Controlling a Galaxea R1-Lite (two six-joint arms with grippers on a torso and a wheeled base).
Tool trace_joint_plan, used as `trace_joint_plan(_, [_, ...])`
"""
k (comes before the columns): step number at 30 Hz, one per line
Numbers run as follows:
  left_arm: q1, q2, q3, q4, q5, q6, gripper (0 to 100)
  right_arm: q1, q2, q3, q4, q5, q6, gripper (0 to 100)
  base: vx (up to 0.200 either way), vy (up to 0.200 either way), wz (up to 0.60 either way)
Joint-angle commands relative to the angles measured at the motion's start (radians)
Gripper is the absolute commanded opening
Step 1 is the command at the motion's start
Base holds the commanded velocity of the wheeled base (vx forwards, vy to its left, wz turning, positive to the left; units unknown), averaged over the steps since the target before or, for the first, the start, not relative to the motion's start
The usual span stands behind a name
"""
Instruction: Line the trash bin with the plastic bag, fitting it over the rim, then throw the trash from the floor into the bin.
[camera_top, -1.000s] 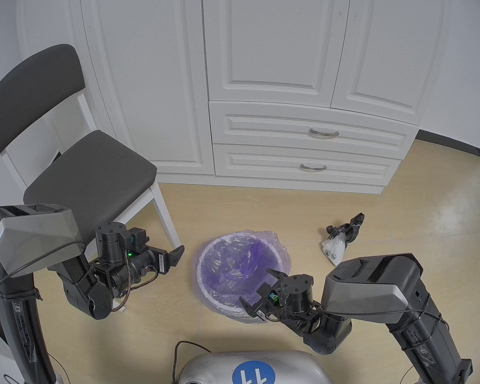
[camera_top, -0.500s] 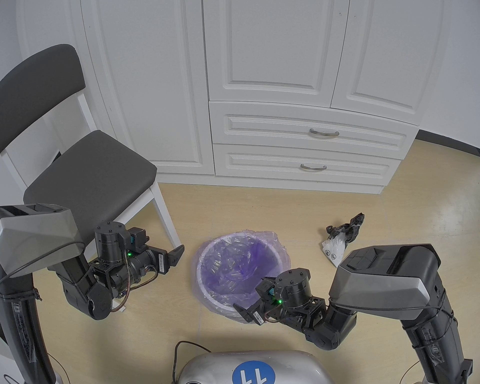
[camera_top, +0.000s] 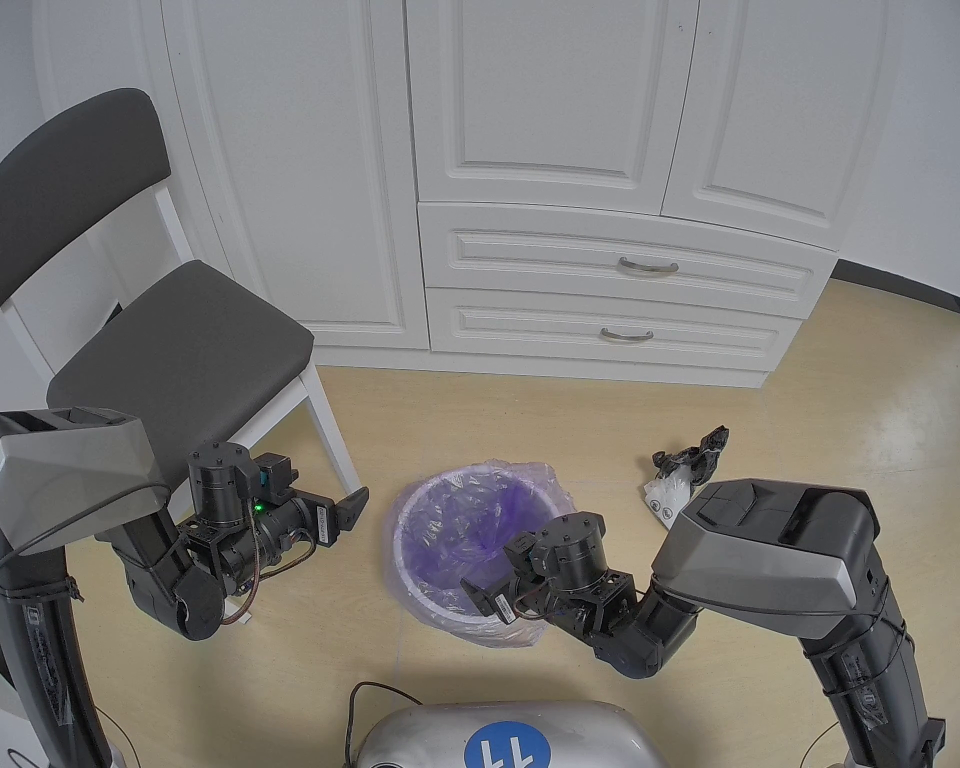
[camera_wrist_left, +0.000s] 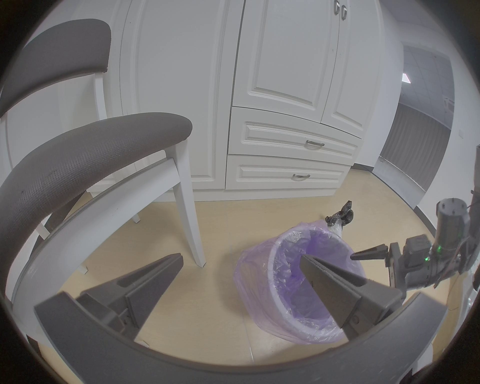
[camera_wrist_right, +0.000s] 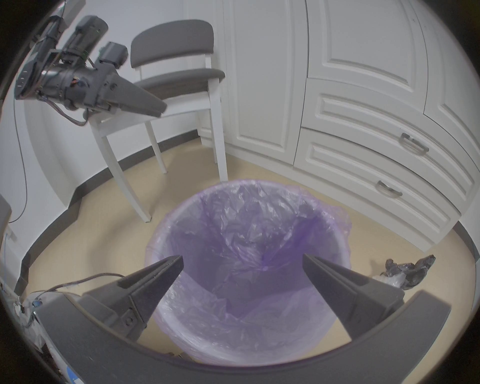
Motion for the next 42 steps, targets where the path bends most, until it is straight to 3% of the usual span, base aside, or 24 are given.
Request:
trace_joint_plan(1, [-0.007, 0.002, 0.002, 0.0, 0.001, -0.001, 100, 0.004, 0.013, -0.081, 0.112, -0.046, 0.032, 100, 0.0, 0.0, 0.0])
trace_joint_plan(9, [-0.012, 0.003, 0.003, 0.0, 0.001, -0.001, 100, 0.021, 0.011, -0.101, 0.225, -0.046, 0.054, 100, 0.0, 0.0, 0.0])
trace_joint_plan(31, [-0.016, 0.002, 0.008, 0.0, 0.001, -0.001, 100, 0.038, -0.003, -0.053, 0.218, -0.036, 0.057, 100, 0.0, 0.0, 0.0])
trace_joint_plan(42, [-0.024, -0.064, 0.048, -0.049, -0.001, -0.001, 100, 0.009, -0.194, 0.076, 0.166, -0.048, 0.057, 100, 0.0, 0.0, 0.0])
